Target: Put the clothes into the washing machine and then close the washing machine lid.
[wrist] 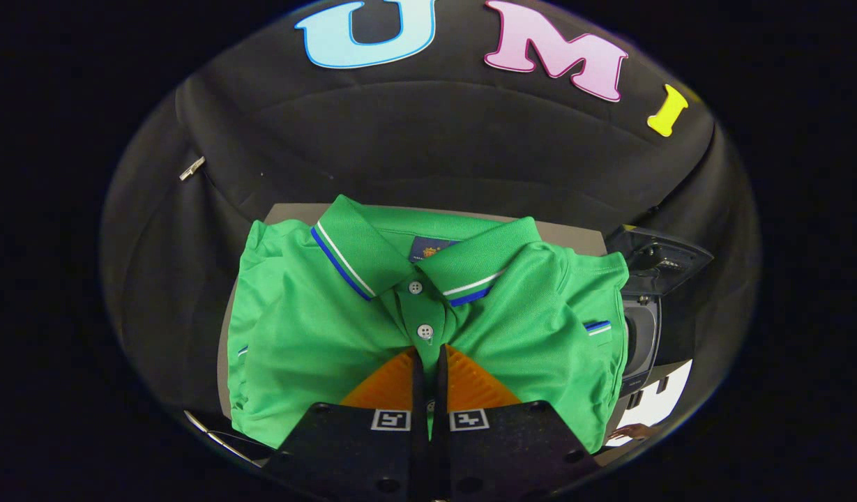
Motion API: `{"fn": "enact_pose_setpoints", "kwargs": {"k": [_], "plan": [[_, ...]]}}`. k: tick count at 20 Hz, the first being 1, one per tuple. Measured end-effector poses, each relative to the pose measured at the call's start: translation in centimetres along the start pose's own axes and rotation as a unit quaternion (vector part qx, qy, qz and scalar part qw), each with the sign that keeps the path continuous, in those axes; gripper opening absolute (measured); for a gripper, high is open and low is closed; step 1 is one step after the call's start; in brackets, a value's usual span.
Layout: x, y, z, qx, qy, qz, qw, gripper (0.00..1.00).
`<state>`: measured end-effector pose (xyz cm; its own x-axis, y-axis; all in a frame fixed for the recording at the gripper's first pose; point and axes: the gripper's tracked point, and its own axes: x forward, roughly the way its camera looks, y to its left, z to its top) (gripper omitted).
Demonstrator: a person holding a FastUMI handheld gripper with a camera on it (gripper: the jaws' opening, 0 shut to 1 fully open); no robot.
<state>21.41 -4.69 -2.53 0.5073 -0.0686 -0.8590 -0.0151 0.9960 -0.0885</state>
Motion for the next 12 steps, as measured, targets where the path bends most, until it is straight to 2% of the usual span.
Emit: {"fn": "enact_pose_setpoints", "kwargs": {"k": [3,6,12], "plan": [[-0.2,0.0,0.1,0.018,-0.045,-0.003,0.999,0.06],[-0.3,0.2,0.2,-0.021,-0.113,-0.015,0.993,0.06],[-3.3,0.9,1.3,-0.070,-0.240,-0.020,0.968,0.06]]}}
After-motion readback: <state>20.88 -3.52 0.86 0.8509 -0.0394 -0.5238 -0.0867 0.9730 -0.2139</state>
